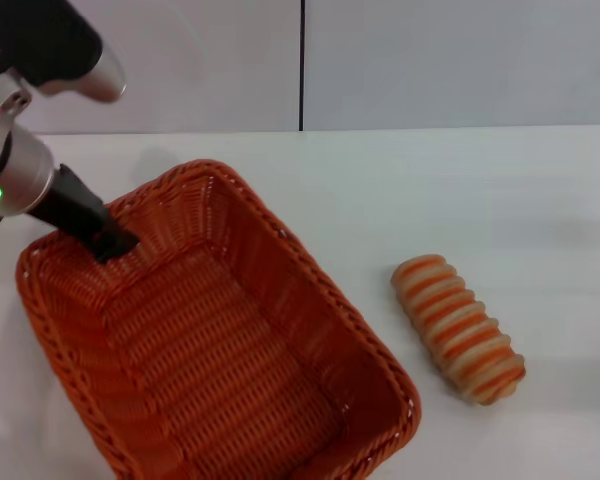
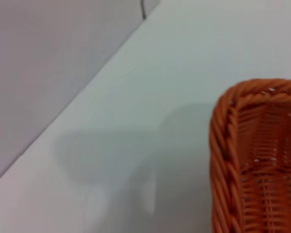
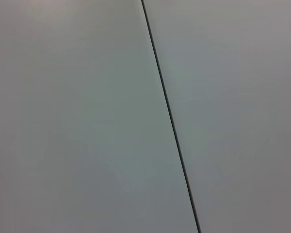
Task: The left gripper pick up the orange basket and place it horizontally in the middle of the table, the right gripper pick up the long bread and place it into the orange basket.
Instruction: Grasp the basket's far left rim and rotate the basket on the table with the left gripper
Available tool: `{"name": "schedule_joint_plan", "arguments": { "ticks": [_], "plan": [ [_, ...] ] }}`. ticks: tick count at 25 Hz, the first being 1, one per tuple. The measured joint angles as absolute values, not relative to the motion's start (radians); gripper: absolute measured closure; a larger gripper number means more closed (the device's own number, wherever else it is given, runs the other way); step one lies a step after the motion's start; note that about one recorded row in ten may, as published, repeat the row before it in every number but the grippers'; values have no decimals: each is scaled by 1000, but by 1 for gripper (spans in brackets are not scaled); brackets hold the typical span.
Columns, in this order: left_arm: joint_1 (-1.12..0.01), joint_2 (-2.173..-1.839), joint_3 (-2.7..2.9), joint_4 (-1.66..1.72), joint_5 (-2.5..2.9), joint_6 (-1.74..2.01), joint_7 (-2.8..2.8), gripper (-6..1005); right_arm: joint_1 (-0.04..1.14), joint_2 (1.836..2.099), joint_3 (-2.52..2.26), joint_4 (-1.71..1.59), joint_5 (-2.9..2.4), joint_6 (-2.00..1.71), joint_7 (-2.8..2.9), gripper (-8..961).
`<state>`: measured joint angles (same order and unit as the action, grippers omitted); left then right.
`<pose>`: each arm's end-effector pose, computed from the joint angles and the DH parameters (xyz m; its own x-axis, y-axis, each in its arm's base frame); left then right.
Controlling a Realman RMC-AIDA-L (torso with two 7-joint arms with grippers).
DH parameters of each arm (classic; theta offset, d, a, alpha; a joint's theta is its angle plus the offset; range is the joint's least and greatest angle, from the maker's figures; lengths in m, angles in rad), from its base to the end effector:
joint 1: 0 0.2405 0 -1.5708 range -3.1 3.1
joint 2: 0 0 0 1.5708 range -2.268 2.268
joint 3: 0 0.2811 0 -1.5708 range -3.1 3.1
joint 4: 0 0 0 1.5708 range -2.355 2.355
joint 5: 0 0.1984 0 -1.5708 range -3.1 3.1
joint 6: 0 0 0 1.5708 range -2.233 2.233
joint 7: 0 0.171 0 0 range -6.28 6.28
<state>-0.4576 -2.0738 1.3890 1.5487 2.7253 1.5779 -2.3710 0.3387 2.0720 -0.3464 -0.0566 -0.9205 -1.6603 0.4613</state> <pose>-0.2433 0.3461 -0.0014 0.7859 0.5349 -0.3103 0.3284 -0.7862 -0.5236 0.3512 0.2997 0.0735 0.5156 0.4222 -0.7456 -0.8082 -0.0494 -0.5869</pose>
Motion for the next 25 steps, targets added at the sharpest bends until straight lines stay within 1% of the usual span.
{"name": "schedule_joint_plan", "arguments": {
  "ticks": [1,2,6,8,9,10,11,12,13,14,15,16,17,18,19,25],
  "plan": [
    [-505,-2075,1382,1514,2724,1577,-2472,748,342,2070,-346,-89,-921,-1643,495,364],
    [-517,-2076,1380,1506,2724,1574,-2507,758,342,2070,-346,-89,-921,-1643,495,365],
    [-544,-2077,1378,1495,2727,1535,-2660,800,356,2068,-350,-230,-921,-1549,608,367],
    [-546,-2077,1371,1501,2730,1516,-2708,799,361,2066,-350,-244,-921,-1538,611,368],
    [-546,-2077,1371,1501,2730,1516,-2708,799,380,2043,-351,-247,-931,-1528,622,368],
    [-546,-2077,1371,1501,2730,1516,-2708,798,380,2043,-351,-247,-931,-1528,622,369],
    [-547,-2077,1359,1506,2735,1502,-2750,798,402,2008,-351,-227,-959,-1520,643,369],
    [-547,-2077,1359,1506,2735,1502,-2750,799,402,2008,-351,-227,-959,-1520,643,370],
    [-548,-2073,1304,1512,2775,1476,-2852,800,411,1993,-351,-217,-973,-1517,649,370],
    [-548,-2073,1278,1512,2795,1476,-2867,801,434,1967,-351,-202,-1013,-1505,649,371],
    [-548,-2073,1278,1512,2795,1476,-2867,802,434,1967,-351,-202,-1013,-1505,649,371],
    [-543,-2077,1213,1506,2832,1482,-2878,803,452,1945,-351,-187,-1042,-1495,649,372],
    [-540,-2077,1204,1506,2833,1483,-2878,804,459,1936,-351,-181,-1050,-1492,649,372],
    [-531,-2078,1188,1505,2830,1485,-2879,805,459,1936,-351,-181,-1050,-1492,649,372],
    [-521,-2078,1179,1507,2822,1487,-2879,806,472,1923,-350,-168,-1053,-1491,649,373],
    [-478,-2079,1172,1516,2760,1515,-2882,811,497,1908,-351,-148,-1061,-1490,650,376]
  ]
}}
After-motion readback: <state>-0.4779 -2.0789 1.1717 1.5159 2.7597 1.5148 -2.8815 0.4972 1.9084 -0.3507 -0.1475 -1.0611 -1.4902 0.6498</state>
